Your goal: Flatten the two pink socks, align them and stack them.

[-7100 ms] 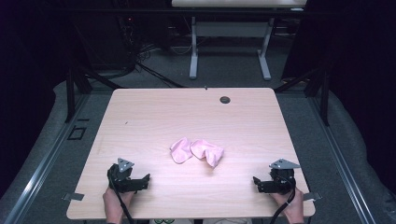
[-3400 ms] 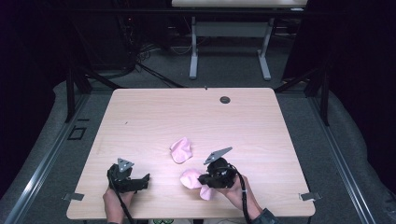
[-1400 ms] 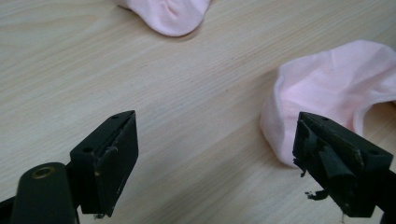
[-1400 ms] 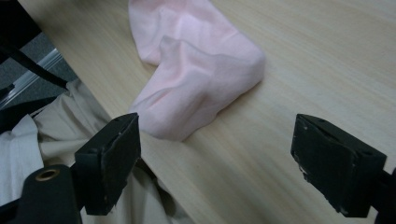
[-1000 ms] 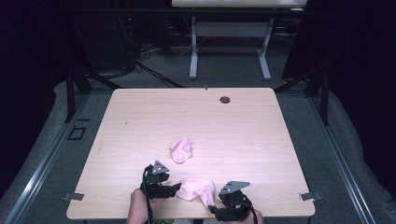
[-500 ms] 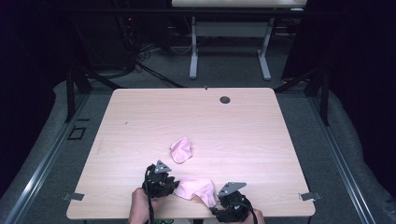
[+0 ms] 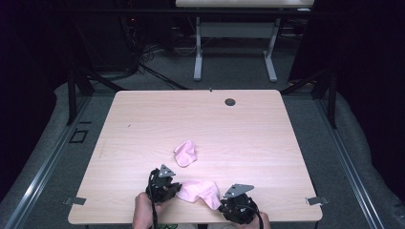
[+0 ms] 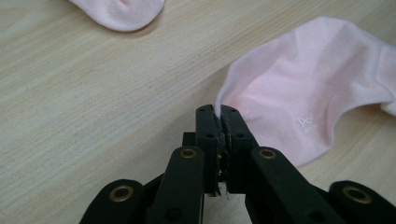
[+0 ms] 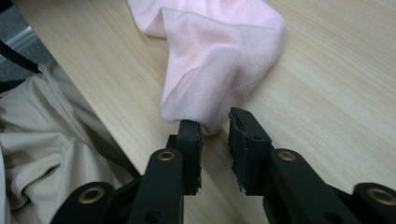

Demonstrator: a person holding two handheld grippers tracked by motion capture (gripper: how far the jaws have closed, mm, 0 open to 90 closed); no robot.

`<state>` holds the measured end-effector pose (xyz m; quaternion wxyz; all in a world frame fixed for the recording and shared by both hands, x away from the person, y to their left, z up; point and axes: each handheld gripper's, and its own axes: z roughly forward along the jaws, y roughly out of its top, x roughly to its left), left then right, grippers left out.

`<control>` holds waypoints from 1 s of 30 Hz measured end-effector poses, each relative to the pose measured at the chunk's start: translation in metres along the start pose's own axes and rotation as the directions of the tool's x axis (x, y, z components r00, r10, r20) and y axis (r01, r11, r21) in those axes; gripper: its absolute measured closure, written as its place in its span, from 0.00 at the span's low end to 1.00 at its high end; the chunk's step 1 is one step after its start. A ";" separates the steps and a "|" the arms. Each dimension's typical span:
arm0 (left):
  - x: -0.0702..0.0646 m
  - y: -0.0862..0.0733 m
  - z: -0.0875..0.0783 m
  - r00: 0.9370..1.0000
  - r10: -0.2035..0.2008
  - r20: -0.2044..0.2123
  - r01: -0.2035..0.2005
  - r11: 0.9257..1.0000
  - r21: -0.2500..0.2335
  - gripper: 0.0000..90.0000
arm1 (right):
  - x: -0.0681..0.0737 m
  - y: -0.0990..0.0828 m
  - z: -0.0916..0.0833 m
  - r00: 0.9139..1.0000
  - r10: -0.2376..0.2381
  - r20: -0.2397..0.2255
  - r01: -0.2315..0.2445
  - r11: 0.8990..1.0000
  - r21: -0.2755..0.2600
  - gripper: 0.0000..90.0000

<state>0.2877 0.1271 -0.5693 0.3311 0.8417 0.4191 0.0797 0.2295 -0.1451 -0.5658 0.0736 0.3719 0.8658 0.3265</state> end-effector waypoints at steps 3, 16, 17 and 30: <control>0.000 0.000 0.000 1.000 0.001 0.007 -0.001 1.000 0.000 0.97 | -0.004 0.000 0.000 1.000 0.010 0.012 -0.010 1.000 -0.020 0.95; -0.010 0.012 -0.005 0.995 0.012 0.103 -0.013 1.000 0.015 0.99 | -0.023 0.001 -0.026 0.991 0.003 0.136 0.006 0.998 -0.061 0.97; -0.013 0.015 -0.006 0.993 0.015 0.119 -0.017 1.000 0.012 0.99 | -0.025 0.003 -0.030 0.987 -0.015 0.163 0.024 0.998 -0.055 0.97; -0.012 0.010 -0.005 0.983 -0.039 0.179 0.030 0.998 0.054 0.99 | -0.028 -0.004 -0.034 0.948 -0.183 0.259 0.176 0.983 0.048 0.97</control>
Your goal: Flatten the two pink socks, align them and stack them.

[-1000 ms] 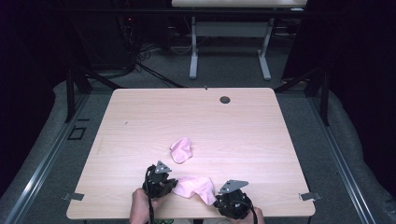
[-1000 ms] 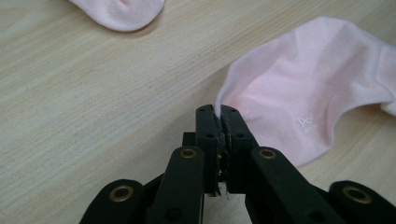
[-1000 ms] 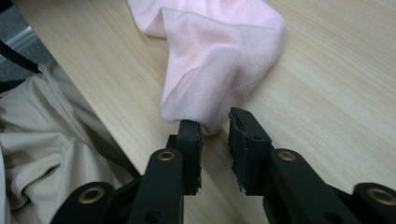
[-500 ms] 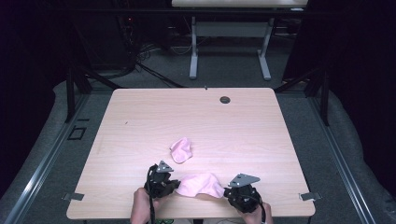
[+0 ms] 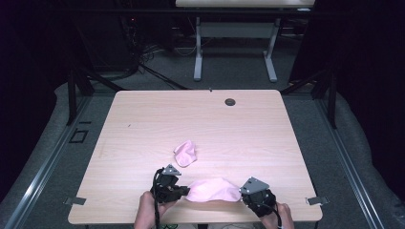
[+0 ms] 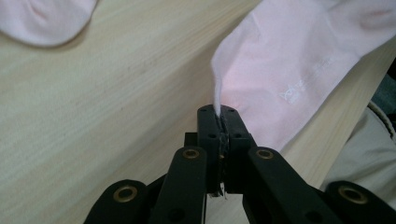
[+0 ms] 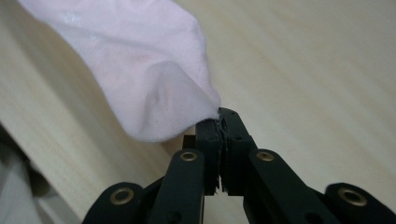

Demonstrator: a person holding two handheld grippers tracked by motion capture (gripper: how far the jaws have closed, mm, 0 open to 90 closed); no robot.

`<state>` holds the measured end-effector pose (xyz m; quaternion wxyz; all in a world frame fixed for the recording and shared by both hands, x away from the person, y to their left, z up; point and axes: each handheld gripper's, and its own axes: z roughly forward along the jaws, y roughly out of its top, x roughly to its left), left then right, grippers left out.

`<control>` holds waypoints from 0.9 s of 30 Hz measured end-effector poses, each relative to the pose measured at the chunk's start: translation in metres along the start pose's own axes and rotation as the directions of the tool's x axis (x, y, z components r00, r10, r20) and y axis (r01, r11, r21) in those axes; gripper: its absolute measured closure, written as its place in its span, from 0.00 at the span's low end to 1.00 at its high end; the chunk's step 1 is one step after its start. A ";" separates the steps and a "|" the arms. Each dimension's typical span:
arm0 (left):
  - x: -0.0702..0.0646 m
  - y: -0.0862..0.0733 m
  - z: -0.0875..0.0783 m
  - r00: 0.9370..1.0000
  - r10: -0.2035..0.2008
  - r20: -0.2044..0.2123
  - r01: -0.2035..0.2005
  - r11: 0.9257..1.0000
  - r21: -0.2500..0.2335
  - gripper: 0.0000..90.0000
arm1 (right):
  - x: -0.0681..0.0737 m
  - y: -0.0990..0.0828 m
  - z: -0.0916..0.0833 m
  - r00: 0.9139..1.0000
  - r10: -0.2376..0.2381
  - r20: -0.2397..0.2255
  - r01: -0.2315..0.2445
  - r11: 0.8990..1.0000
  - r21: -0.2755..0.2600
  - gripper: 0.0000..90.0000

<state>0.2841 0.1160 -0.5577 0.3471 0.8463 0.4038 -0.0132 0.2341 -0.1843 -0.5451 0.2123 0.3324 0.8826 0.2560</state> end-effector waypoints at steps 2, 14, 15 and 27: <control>0.003 -0.004 0.001 1.000 -0.010 -0.002 0.010 1.000 0.015 0.99 | 0.004 -0.003 0.009 0.999 0.001 -0.047 0.000 1.000 0.023 0.97; 0.007 -0.010 -0.002 0.999 -0.041 0.007 0.041 0.999 -0.001 0.97 | -0.028 -0.007 0.000 0.928 0.146 -0.344 -0.147 0.989 0.023 0.61; 0.007 -0.010 -0.002 0.999 -0.042 0.008 0.042 0.999 0.001 0.97 | -0.032 -0.006 0.001 0.922 0.164 -0.352 -0.165 0.986 0.028 0.61; 0.009 -0.014 0.000 0.999 -0.044 -0.016 0.044 0.999 0.006 0.97 | -0.017 0.014 0.038 0.935 0.254 -0.248 -0.236 0.967 0.098 0.67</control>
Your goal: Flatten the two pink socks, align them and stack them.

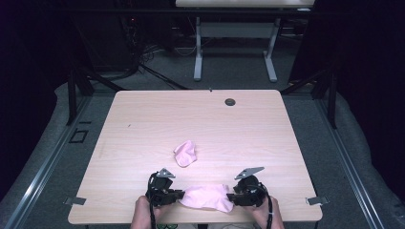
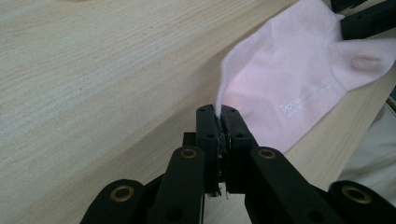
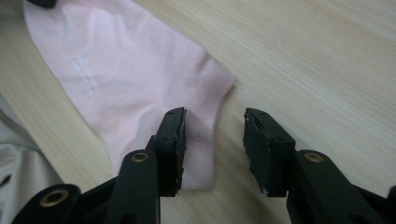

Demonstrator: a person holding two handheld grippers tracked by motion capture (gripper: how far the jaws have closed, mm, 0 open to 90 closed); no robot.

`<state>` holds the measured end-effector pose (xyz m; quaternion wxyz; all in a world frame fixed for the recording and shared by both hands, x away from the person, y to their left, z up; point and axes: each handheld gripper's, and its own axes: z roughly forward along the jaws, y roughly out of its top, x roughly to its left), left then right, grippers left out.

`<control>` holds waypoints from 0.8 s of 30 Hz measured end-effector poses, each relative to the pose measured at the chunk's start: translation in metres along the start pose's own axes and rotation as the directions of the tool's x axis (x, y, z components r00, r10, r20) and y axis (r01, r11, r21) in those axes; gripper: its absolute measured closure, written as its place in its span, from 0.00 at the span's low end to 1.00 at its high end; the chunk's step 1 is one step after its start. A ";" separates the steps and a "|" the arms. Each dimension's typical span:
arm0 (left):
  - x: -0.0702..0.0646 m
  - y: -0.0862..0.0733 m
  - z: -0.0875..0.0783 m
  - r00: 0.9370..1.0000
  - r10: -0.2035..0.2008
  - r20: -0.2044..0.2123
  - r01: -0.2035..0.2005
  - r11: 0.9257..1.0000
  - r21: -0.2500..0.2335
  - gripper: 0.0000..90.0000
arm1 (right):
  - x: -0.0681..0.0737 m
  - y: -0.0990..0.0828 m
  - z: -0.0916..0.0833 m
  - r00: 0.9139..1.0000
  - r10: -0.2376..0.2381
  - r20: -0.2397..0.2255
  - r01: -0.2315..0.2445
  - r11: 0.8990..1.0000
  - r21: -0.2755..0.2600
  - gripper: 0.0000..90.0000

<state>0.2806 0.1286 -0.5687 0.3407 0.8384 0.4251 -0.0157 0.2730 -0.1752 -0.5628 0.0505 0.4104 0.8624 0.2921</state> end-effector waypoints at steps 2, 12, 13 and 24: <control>0.000 -0.001 0.000 1.000 0.000 -0.003 0.000 1.000 -0.003 0.97 | 0.004 0.002 0.002 0.999 -0.024 0.026 0.024 1.000 0.004 0.70; -0.003 -0.006 -0.001 0.999 0.033 -0.029 -0.033 0.999 -0.019 0.98 | 0.013 0.000 0.003 0.995 -0.074 0.060 0.074 0.997 -0.007 0.94; -0.003 -0.007 -0.001 0.999 0.037 -0.033 -0.038 0.999 -0.022 0.98 | 0.013 0.000 0.002 0.995 -0.072 0.068 0.073 0.997 -0.007 0.94; -0.002 -0.016 -0.006 1.000 0.000 -0.018 0.000 1.000 -0.029 0.98 | 0.008 0.012 -0.003 0.992 -0.112 0.051 0.113 0.994 -0.001 0.94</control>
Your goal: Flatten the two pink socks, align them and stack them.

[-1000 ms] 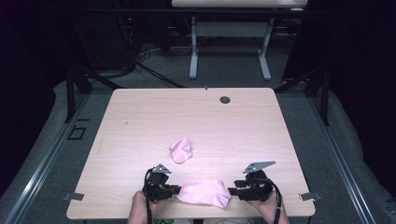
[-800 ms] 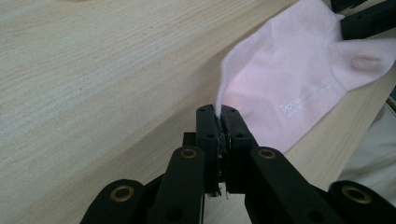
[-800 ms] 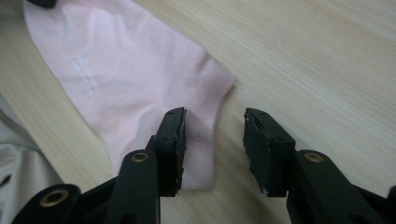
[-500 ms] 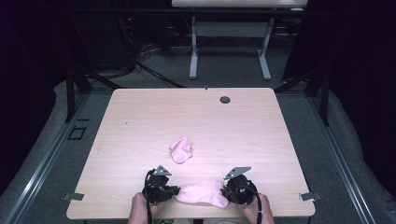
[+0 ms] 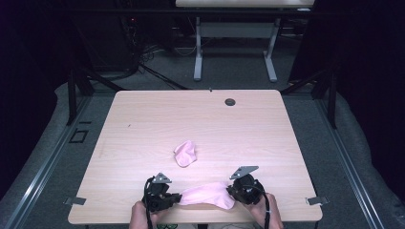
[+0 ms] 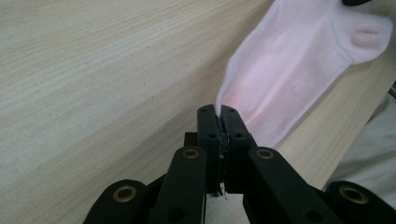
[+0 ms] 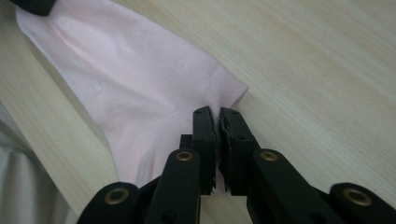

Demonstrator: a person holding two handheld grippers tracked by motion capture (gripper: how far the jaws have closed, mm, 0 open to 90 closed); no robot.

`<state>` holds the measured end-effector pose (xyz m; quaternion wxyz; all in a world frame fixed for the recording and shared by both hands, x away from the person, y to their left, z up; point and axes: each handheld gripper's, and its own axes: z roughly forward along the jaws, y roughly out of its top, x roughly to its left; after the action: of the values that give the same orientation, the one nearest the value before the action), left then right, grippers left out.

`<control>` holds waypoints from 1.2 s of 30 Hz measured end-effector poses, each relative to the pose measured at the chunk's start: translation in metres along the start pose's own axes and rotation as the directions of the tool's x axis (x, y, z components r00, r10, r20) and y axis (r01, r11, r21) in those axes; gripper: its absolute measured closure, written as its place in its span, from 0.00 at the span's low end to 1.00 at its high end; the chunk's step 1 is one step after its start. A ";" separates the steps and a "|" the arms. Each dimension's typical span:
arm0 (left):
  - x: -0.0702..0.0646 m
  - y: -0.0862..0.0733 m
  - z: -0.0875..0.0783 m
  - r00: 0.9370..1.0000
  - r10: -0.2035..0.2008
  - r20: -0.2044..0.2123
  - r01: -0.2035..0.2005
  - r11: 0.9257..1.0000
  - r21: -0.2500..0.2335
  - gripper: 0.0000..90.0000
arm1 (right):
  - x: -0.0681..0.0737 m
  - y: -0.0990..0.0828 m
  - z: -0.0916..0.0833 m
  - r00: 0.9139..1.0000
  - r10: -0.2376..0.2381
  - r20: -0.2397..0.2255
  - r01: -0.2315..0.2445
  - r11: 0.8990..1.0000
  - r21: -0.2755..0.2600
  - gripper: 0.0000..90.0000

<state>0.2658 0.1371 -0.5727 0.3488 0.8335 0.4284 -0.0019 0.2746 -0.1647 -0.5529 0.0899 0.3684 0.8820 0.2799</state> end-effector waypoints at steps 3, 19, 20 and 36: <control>-0.001 0.000 0.000 1.000 0.000 -0.004 0.000 1.000 -0.001 0.98 | 0.002 -0.003 0.005 1.000 -0.010 -0.005 0.010 1.000 0.011 0.92; 0.030 0.035 -0.026 0.998 0.010 -0.068 -0.016 0.995 -0.095 0.25 | -0.030 -0.005 -0.018 0.992 0.126 -0.033 -0.129 0.982 -0.138 0.24; 0.034 0.040 -0.026 0.996 0.015 -0.083 -0.023 0.995 -0.099 0.24 | -0.031 -0.005 -0.018 0.991 0.129 -0.030 -0.132 0.982 -0.137 0.22; 0.077 0.114 0.011 0.989 0.036 -0.145 -0.041 0.999 -0.030 0.29 | -0.036 0.002 -0.019 0.988 0.155 -0.027 -0.157 0.978 -0.136 0.17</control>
<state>0.3988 0.1410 -0.5383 0.3305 0.8339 0.4362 0.0722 0.2945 -0.1963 -0.5376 0.0859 0.4273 0.8295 0.3493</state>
